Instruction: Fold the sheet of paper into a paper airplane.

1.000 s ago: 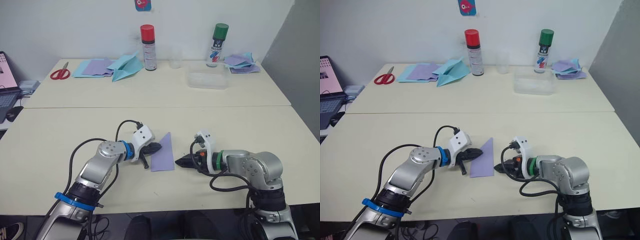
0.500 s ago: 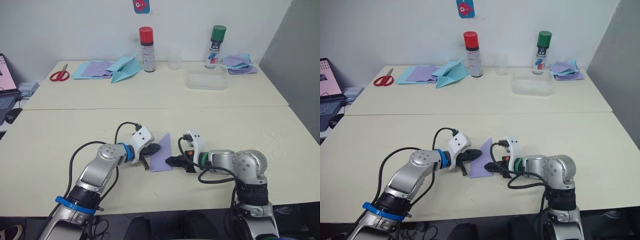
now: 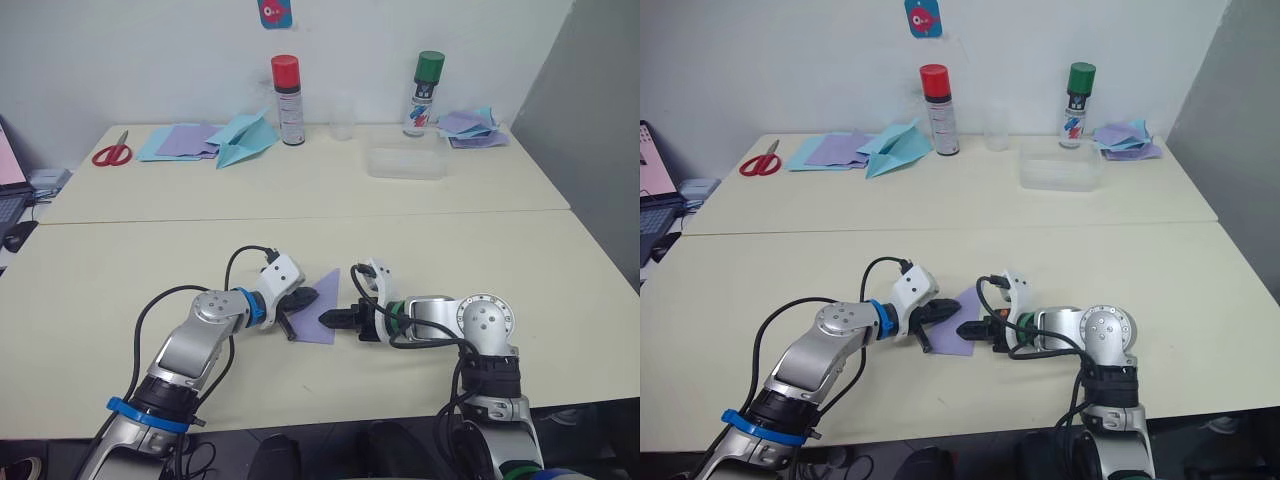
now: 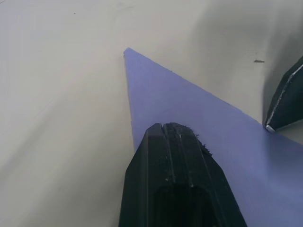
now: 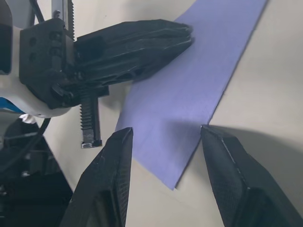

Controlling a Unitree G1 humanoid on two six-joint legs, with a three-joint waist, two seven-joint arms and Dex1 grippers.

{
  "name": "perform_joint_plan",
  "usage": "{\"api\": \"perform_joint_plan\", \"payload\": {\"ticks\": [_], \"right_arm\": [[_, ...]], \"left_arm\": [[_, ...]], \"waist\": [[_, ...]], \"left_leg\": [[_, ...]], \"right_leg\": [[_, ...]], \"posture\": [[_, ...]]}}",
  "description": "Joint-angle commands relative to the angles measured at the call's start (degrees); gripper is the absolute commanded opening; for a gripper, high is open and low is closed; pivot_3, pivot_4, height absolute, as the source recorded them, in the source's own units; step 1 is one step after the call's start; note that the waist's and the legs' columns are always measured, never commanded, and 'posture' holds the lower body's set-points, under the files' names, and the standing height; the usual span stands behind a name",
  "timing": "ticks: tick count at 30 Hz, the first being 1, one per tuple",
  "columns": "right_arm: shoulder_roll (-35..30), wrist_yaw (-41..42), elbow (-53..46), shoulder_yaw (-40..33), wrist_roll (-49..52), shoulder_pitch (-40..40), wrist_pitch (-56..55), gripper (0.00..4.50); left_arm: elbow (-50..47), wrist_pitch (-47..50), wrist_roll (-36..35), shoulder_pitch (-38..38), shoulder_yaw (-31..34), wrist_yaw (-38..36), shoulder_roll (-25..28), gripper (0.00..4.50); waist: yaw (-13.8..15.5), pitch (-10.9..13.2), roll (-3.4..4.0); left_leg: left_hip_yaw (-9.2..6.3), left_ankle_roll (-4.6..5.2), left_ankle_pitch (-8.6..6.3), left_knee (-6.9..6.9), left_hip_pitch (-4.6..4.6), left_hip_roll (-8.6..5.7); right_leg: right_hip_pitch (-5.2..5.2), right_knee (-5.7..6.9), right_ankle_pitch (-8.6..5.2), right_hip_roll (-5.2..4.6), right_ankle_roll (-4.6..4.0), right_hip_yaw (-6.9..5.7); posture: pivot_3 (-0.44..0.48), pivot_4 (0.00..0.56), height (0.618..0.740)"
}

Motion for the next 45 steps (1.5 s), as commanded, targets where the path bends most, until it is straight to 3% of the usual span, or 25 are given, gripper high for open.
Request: {"api": "perform_joint_plan", "payload": {"ticks": [1,4,7,13,24,28,36,45], "right_arm": [[-9.76,11.29,-7.47,13.12,-1.75,-2.70,-4.34,2.31],[-28.49,30.23,-15.30,34.14,-15.01,-3.55,-24.14,2.31],[-35.73,39.36,-15.55,40.13,-21.50,-2.12,-35.76,2.31],[-35.80,45.72,-13.46,42.04,-30.30,-0.67,-49.79,2.31],[-32.77,49.86,-9.07,40.98,-38.87,1.24,-60.46,2.31],[-32.70,54.00,-6.49,44.40,-45.37,0.19,-69.94,2.31],[-30.39,57.49,-2.91,45.76,-51.79,-0.86,-73.06,2.31],[-35.55,59.86,-1.48,45.33,-59.90,0.34,-77.19,2.31]], "left_arm": [[2.08,1.91,1.36,1.63,-2.08,0.02,-0.15,0.00],[2.21,1.89,1.38,1.55,-1.99,-0.05,-0.17,0.00],[2.41,1.76,1.47,1.54,-1.88,-0.26,-0.04,0.00],[2.43,1.77,1.44,1.52,-1.79,-0.48,0.15,0.00],[3.98,1.18,1.47,0.35,-1.34,-1.34,0.57,0.00],[4.48,1.03,1.46,0.10,-1.14,-1.62,0.79,0.00],[5.06,0.88,1.61,-0.39,-1.03,-1.80,0.92,0.00],[5.15,1.53,1.44,-0.21,-0.46,-2.44,1.90,0.00]], "waist": [[0.00,0.13,0.16],[0.16,0.35,0.35],[0.67,0.32,0.20],[0.77,0.37,0.18],[0.96,0.39,0.13],[0.94,0.39,0.13],[0.94,0.40,0.13],[1.08,0.39,0.14]], "left_leg": [[0.00,0.00,0.00,0.01,-0.04,-0.02],[0.01,0.01,-0.01,0.05,-0.24,-0.16],[0.04,0.14,-0.10,0.01,-0.26,-0.23],[0.02,0.26,-0.16,0.04,-0.23,-0.11],[0.03,0.25,-0.16,0.10,-0.21,-0.13],[0.03,0.26,-0.16,0.12,-0.17,-0.13],[0.05,0.25,-0.16,0.13,-0.16,-0.12],[0.07,0.25,-0.16,0.17,-0.13,-0.15]], "right_leg": [[-0.02,-0.01,0.00,0.00,0.00,0.01],[-0.10,-0.19,-0.03,-0.02,0.03,0.00],[-0.03,-0.46,-0.09,-0.03,0.13,-0.02],[-0.06,-0.22,-0.10,-0.05,0.15,-0.05],[-0.06,-0.19,-0.10,-0.06,0.14,-0.01],[-0.06,-0.14,-0.10,-0.06,0.14,-0.01],[-0.05,-0.09,-0.10,-0.05,0.13,-0.02],[-0.03,-0.07,-0.10,-0.05,0.13,0.01]], "posture": [[0.000,0.150,0.740],[0.000,0.150,0.740],[0.000,0.150,0.740],[0.000,0.150,0.740],[0.000,0.150,0.740],[0.000,0.150,0.740],[0.000,0.150,0.740],[0.000,0.150,0.740]]}}
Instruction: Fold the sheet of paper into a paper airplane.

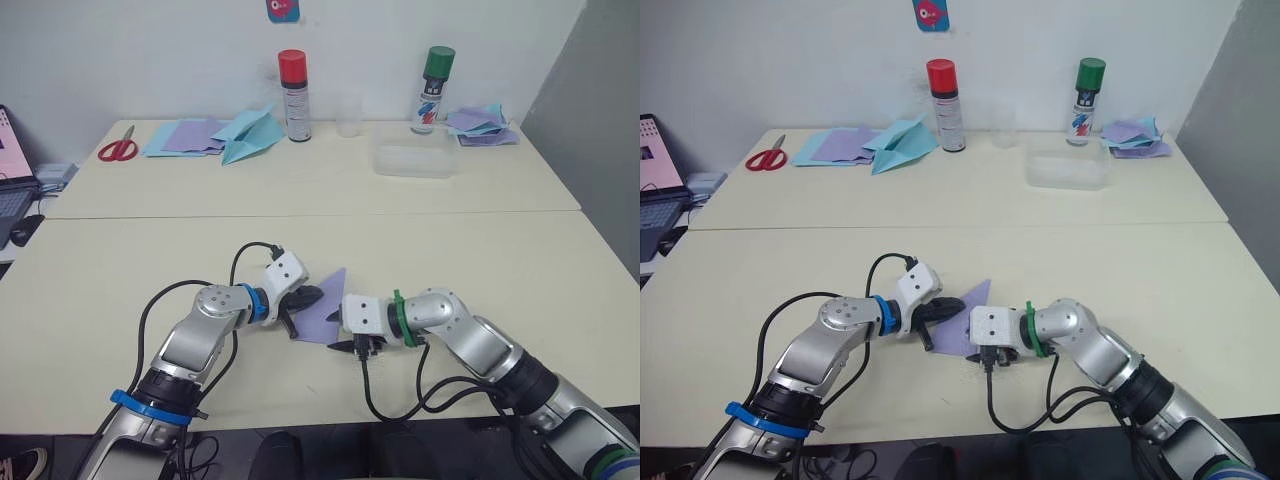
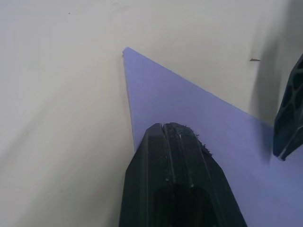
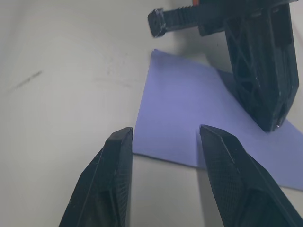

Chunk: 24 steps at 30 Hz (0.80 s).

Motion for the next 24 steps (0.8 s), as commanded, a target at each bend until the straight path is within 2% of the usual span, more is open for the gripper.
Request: {"api": "perform_joint_plan", "payload": {"ticks": [1,8,12,14,16,18,20,24], "right_arm": [[-3.32,0.32,1.00,-1.40,-4.18,0.94,-1.38,2.31],[-4.65,-2.07,3.77,-5.20,-5.89,0.78,-1.69,2.31],[-4.74,2.77,-0.12,-7.21,-0.64,2.60,0.35,2.31],[-4.41,5.94,-2.28,-9.59,3.98,2.94,-0.18,2.31],[-3.23,8.05,-4.09,-12.66,9.67,2.78,3.82,2.31],[-1.93,8.66,-3.09,-14.97,12.43,0.99,6.61,2.31],[0.88,5.41,1.22,-16.20,11.42,-1.62,7.08,2.31],[8.47,-3.21,13.29,-16.91,7.29,-6.45,4.40,1.01]], "left_arm": [[3.05,2.54,1.44,1.81,-0.24,-0.15,2.24,0.00],[1.43,4.57,0.36,2.54,-0.48,-1.82,4.32,0.00],[2.58,2.54,0.95,2.25,-0.54,-1.49,4.32,0.00],[3.58,0.85,1.15,1.74,-0.77,-1.67,3.89,0.00],[4.58,-0.50,1.49,1.25,-1.21,-2.04,3.69,0.00],[5.44,-1.27,1.76,0.67,-1.54,-2.29,3.41,0.00],[5.94,-1.66,1.82,0.24,-1.71,-2.40,3.23,0.00],[5.97,-2.25,2.09,0.45,-2.11,-2.48,3.25,0.00]], "waist": [[0.05,0.00,-0.01],[0.01,-0.02,-0.02],[0.20,-0.02,-0.03],[0.29,-0.01,-0.02],[0.40,-0.01,-0.02],[0.41,0.01,0.01],[0.47,0.01,0.02],[0.67,0.00,0.01]], "left_leg": [[0.00,0.00,0.00,0.01,0.00,0.00],[0.01,0.00,0.00,0.02,0.17,0.01],[0.01,0.00,0.01,0.05,0.20,0.00],[0.02,0.00,0.01,0.05,0.19,0.00],[0.02,0.00,0.01,0.06,0.14,-0.01],[0.02,0.00,0.01,0.06,0.12,0.00],[0.01,0.00,0.01,0.10,0.14,-0.01],[0.05,0.04,0.04,0.13,0.16,-0.02]], "right_leg": [[0.00,0.00,0.00,0.00,0.00,0.01],[0.08,0.07,0.04,-0.01,-0.05,0.06],[0.13,0.08,0.05,-0.01,-0.06,0.04],[0.13,0.07,0.05,-0.01,-0.06,0.08],[0.11,0.06,0.05,-0.01,-0.06,0.06],[0.09,0.06,0.05,-0.01,-0.07,0.06],[0.10,0.11,0.09,-0.01,-0.08,0.02],[0.10,0.11,0.20,0.00,-0.11,0.01]], "posture": [[0.000,0.150,0.740],[0.000,0.150,0.740],[0.000,0.150,0.740],[0.000,0.150,0.740],[0.000,0.150,0.740],[0.000,0.150,0.740],[0.000,0.150,0.740],[0.000,0.150,0.740]]}}
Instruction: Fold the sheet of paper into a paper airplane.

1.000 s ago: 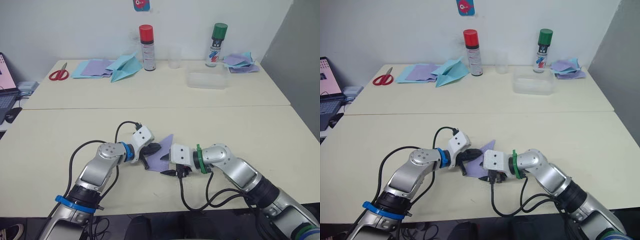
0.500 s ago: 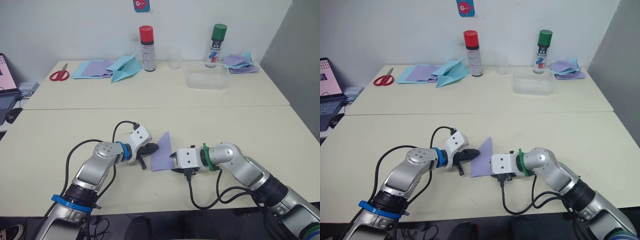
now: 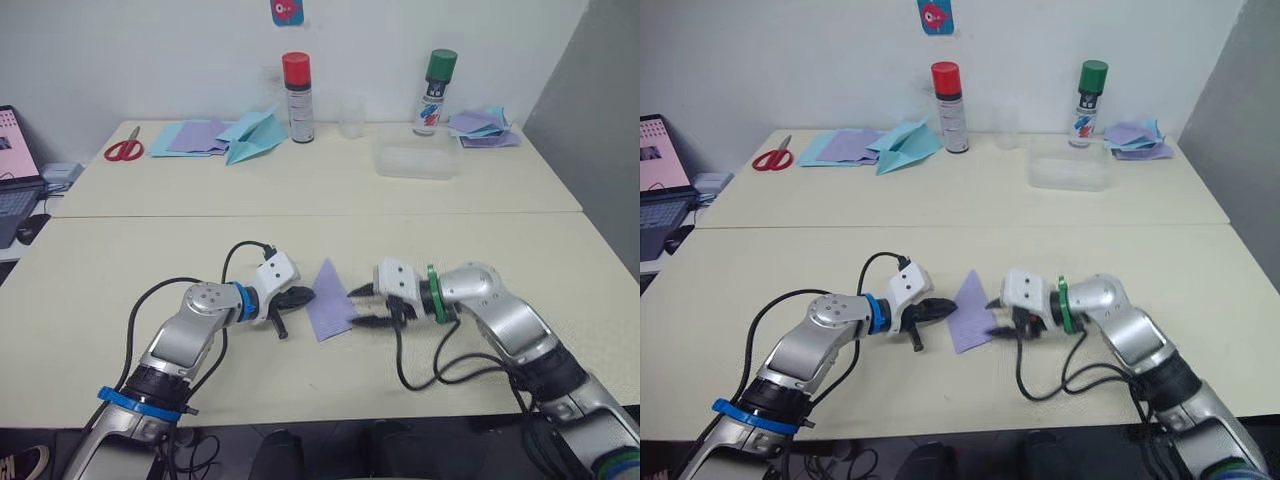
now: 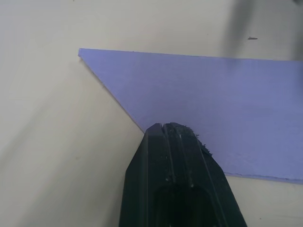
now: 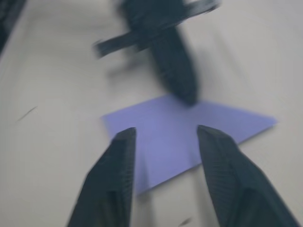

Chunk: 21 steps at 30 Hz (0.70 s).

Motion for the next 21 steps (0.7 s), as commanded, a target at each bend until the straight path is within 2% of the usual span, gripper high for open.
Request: {"api": "perform_joint_plan", "payload": {"ticks": [1,2,3,10,13,18,21], "right_arm": [[5.27,-7.30,9.50,-1.20,-3.17,-3.32,-2.57,0.63],[7.06,-8.96,12.66,-1.21,-4.03,-4.46,-3.59,0.25],[8.57,-9.94,15.20,-1.14,-4.56,-5.40,-4.13,0.05],[16.04,-14.06,30.70,-1.74,-6.81,-10.01,-9.25,0.05],[17.31,-15.54,35.51,-1.74,-8.08,-11.43,-10.85,0.05],[16.02,-12.73,37.00,-1.59,-8.54,-10.32,-9.45,0.05],[13.49,-8.98,31.99,-1.28,-7.86,-6.48,-8.36,0.05]], "left_arm": [[2.65,1.07,2.47,1.70,-1.91,0.28,0.39,0.00],[2.42,1.09,2.54,2.02,-2.03,0.33,0.37,0.00],[2.41,1.06,2.63,2.25,-2.13,0.39,0.36,0.00],[2.90,0.65,3.21,2.43,-2.78,0.60,0.10,0.00],[3.02,0.63,3.32,2.25,-2.83,0.61,0.08,0.00],[3.00,0.78,3.43,2.21,-2.99,0.77,0.08,0.00],[2.65,0.93,3.32,2.64,-3.06,0.85,0.13,0.00]], "waist": [[0.13,0.00,0.00],[0.20,0.00,0.01],[0.29,0.00,0.01],[0.50,0.00,0.03],[0.48,0.00,0.04],[0.49,-0.05,0.05],[0.54,-0.10,0.04]], "left_leg": [[0.05,0.01,0.01,0.00,0.00,0.01],[0.07,0.01,0.01,-0.01,-0.01,0.01],[0.09,0.01,0.01,-0.01,-0.05,0.02],[0.11,0.01,0.01,-0.01,-0.13,0.03],[0.10,0.01,0.01,-0.01,-0.12,0.03],[0.09,0.01,0.01,-0.01,-0.09,0.03],[0.09,0.01,0.01,-0.01,-0.09,0.03]], "right_leg": [[0.00,0.00,0.00,0.00,0.00,0.01],[-0.01,-0.01,-0.01,0.00,-0.01,0.01],[-0.04,-0.01,-0.01,0.00,-0.03,0.03],[-0.08,-0.05,-0.05,0.00,-0.06,0.05],[-0.07,-0.02,-0.04,0.00,-0.06,0.03],[-0.04,-0.02,-0.04,0.00,-0.06,0.03],[-0.03,-0.02,-0.04,0.00,-0.06,0.03]], "posture": [[0.000,0.150,0.740],[0.000,0.150,0.740],[0.000,0.150,0.740],[0.000,0.150,0.740],[0.000,0.150,0.740],[0.000,0.150,0.740],[0.000,0.150,0.740]]}}
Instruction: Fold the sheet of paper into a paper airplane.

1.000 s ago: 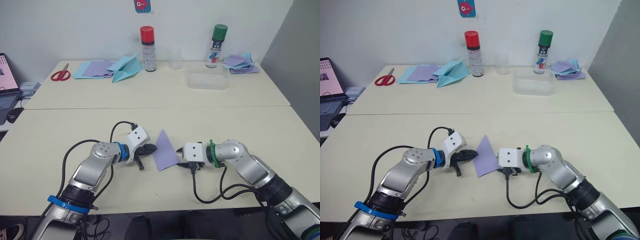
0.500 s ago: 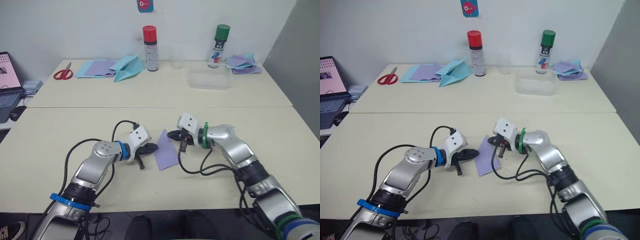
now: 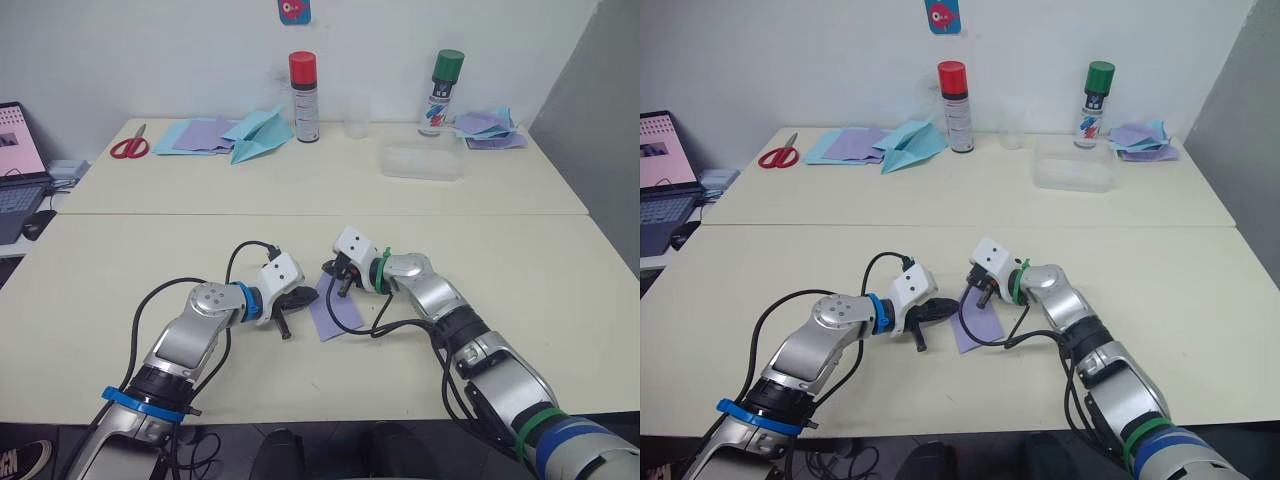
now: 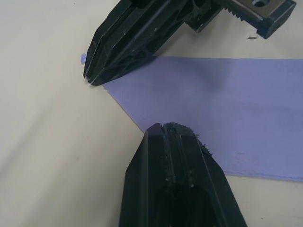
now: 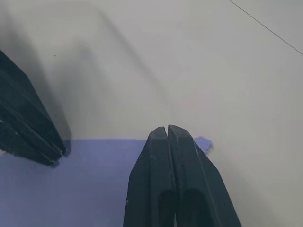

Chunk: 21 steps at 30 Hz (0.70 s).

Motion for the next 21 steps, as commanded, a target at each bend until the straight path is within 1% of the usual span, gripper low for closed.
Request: {"api": "perform_joint_plan", "payload": {"ticks": [1,2,5,8,12,16,19,21], "right_arm": [[-3.64,4.65,-5.27,0.45,0.17,5.18,2.27,0.05],[-4.35,5.50,-6.87,0.63,0.13,6.25,2.77,0.05],[-8.86,10.33,-16.35,2.88,0.04,12.66,4.59,0.05],[-11.82,12.89,-22.69,4.62,-0.44,16.69,5.92,0.05],[-17.94,16.29,-31.38,8.89,-2.74,23.90,4.41,0.05],[-23.14,18.74,-35.99,9.67,-3.10,26.73,3.94,0.05],[-26.81,21.10,-39.73,8.75,-1.56,27.47,5.12,0.05],[-27.08,20.56,-41.26,6.79,-0.11,27.05,4.73,0.05]], "left_arm": [[3.00,2.01,2.77,2.47,-2.08,0.43,0.64,0.00],[3.00,2.05,2.77,2.47,-2.12,0.46,0.60,0.00],[3.32,1.90,2.76,2.42,-2.15,0.40,0.56,0.00],[3.69,1.70,2.80,2.22,-2.16,0.35,0.46,0.00],[4.44,1.30,2.92,1.37,-2.17,0.30,-0.18,0.00],[4.90,1.17,3.24,1.04,-2.29,0.04,-0.56,0.00],[4.97,1.20,3.33,1.06,-2.37,-0.08,-0.66,0.00],[4.89,1.24,3.30,1.20,-2.37,-0.09,-0.62,0.00]], "waist": [[0.05,-0.04,0.01],[0.03,-0.05,0.02],[0.06,-0.16,0.05],[0.04,-0.40,0.17],[0.05,-0.57,0.17],[0.06,-0.62,0.15],[0.09,-0.63,0.11],[0.10,-0.63,0.11]], "left_leg": [[-0.01,0.00,0.00,0.00,-0.01,0.00],[-0.01,0.00,0.00,-0.01,0.01,0.00],[-0.02,0.00,0.00,-0.02,0.02,0.00],[-0.02,0.00,0.00,-0.03,0.07,0.00],[0.00,0.00,0.00,-0.04,0.26,-0.02],[-0.03,-0.03,-0.03,-0.19,1.01,-0.04],[-0.07,-0.03,-0.04,-0.19,1.02,-0.05],[-0.07,-0.04,-0.04,-0.20,1.00,-0.05]], "right_leg": [[0.01,-0.01,0.00,0.00,0.00,-0.01],[0.01,-0.01,-0.01,0.00,0.01,0.01],[0.02,-0.01,-0.01,0.00,0.01,0.01],[0.06,-0.02,-0.02,0.01,0.02,0.00],[0.23,-0.04,-0.04,0.01,0.00,-0.01],[0.90,-0.14,-0.24,-0.04,-0.24,-0.02],[0.91,-0.15,-0.35,-0.06,-0.42,-0.03],[0.92,-0.16,-0.43,-0.07,-0.54,-0.03]], "posture": [[0.000,0.150,0.740],[0.000,0.150,0.740],[0.000,0.150,0.740],[0.000,0.150,0.740],[0.000,0.150,0.740],[0.000,0.150,0.740],[0.000,0.150,0.740],[0.000,0.150,0.740]]}}
